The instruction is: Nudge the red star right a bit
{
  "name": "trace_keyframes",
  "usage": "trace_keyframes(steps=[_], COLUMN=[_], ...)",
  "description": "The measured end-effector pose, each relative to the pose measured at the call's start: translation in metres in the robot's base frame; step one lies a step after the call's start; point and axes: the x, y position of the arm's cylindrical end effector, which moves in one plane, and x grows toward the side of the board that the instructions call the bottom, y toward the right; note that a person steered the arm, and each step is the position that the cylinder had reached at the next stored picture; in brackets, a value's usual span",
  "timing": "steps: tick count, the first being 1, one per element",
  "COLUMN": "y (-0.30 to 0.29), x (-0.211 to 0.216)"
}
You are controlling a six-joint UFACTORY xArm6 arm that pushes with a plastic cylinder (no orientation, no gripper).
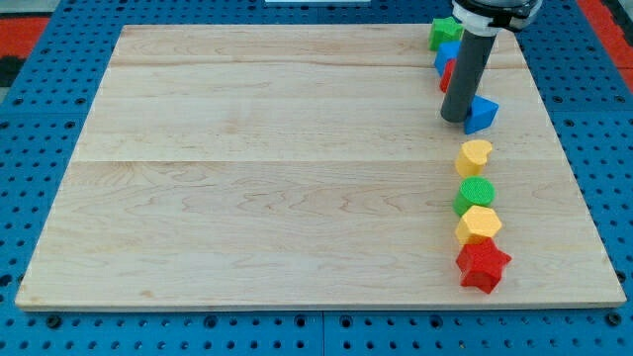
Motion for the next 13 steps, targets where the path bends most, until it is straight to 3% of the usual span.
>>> trace_keyframes(steps=[2,6,9,10,11,12,13], y=[-0.042,-0.057,-0.092,-0.076,-0.047,0.026,0.028], x=[0.003,0.034,0.198,0.246,0.246,0.245,0.245])
